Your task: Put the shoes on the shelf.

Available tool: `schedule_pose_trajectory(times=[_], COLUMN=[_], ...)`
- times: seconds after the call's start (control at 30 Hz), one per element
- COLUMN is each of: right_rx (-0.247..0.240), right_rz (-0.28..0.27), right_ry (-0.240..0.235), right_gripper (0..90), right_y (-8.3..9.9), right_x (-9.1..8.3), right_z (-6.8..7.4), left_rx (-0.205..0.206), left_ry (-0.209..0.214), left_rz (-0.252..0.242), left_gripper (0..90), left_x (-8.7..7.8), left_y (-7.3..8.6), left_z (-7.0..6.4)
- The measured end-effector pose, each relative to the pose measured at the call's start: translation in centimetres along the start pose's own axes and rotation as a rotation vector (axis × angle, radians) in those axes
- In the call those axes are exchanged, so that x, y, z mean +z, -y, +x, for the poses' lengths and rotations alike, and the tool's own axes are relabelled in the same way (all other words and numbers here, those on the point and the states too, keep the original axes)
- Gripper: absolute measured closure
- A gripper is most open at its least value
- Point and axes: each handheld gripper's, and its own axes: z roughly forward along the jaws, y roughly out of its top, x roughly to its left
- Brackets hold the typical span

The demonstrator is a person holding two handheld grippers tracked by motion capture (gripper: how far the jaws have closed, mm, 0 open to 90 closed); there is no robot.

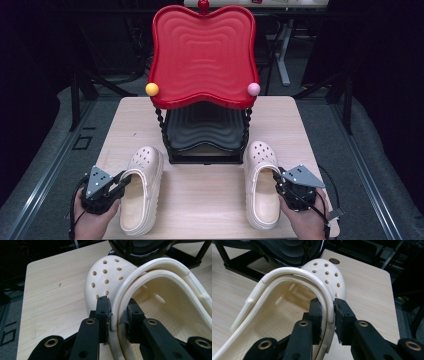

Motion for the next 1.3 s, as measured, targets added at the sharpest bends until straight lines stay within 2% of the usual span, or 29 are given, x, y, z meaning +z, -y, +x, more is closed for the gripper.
schedule_pose_trajectory(times=[0.33,0.67,1.03,1.3], right_rx=[-0.027,-0.052,-0.098,-0.096], right_rz=[-0.039,-0.067,-0.092,-0.112], right_ry=[-0.03,-0.073,-0.115,-0.125], right_gripper=[76.5,76.5,76.5,76.5], right_y=[-0.6,-1.6,-3.7,-5.0], right_x=[-2.0,-2.2,-1.1,0.0], right_z=[1.0,2.7,4.8,5.5], left_rx=[0.02,0.044,0.068,0.088], left_ry=[0.039,0.083,0.114,0.112], left_rz=[-0.032,-0.064,-0.101,-0.105], left_gripper=[75.9,75.9,75.9,75.9], left_x=[-1.1,-1.3,0.4,2.0], left_y=[-1.0,-2.2,-4.5,-5.5], left_z=[-1.5,-3.4,-5.3,-6.0])
